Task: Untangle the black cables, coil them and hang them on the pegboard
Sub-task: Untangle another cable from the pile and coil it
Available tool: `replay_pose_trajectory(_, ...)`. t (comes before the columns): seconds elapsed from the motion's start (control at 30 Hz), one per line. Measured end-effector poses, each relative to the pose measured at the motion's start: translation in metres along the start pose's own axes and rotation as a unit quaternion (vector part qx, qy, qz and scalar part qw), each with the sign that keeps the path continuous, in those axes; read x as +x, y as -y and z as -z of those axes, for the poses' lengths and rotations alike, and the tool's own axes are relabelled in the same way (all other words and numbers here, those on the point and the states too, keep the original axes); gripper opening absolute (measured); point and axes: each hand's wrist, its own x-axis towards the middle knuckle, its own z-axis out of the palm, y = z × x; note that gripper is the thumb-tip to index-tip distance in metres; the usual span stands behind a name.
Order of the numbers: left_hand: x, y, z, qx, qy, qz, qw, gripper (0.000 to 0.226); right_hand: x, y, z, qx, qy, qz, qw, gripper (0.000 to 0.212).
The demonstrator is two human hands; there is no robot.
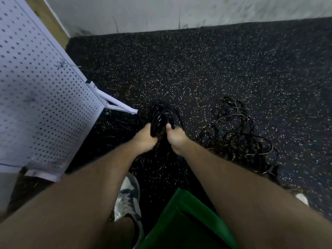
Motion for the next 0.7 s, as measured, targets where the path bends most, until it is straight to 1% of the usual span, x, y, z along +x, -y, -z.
replay_pose_trajectory(0.07, 0.015, 0.028, -0.03, -0.004, 0.013, 0.021, 1.0, 0.043, 0.009, -0.029, -0.01, -0.005, 0.0, -0.024, 1.0, 0.056)
replay_pose_trajectory(0.2, 0.044, 0.065, -0.074, 0.02, 0.028, 0.031, 0.999, 0.041, 0.042, -0.074, -0.021, 0.011, 0.011, -0.087, 0.996, 0.055)
replay_pose_trajectory(0.33, 0.052, 0.082, -0.101, 0.037, 0.019, 0.049, 0.998, 0.045, 0.057, -0.094, -0.021, -0.01, -0.003, -0.08, 0.997, 0.052)
replay_pose_trajectory(0.4, 0.049, 0.081, -0.112, 0.018, 0.023, 0.047, 0.998, 0.042, 0.059, -0.102, -0.016, -0.015, -0.023, -0.08, 0.996, 0.049)
replay_pose_trajectory(0.53, 0.044, 0.065, -0.143, -0.005, 0.051, 0.043, 0.998, 0.05, 0.058, -0.12, 0.001, -0.011, -0.073, -0.082, 0.994, 0.043)
replay_pose_trajectory(0.6, 0.044, 0.054, -0.159, -0.013, 0.052, 0.06, 0.997, 0.045, 0.057, -0.125, 0.015, -0.019, -0.093, -0.086, 0.992, 0.043)
replay_pose_trajectory(0.7, 0.047, 0.03, -0.183, -0.009, 0.089, 0.051, 0.995, 0.037, 0.057, -0.133, 0.044, -0.037, -0.125, -0.099, 0.986, 0.044)
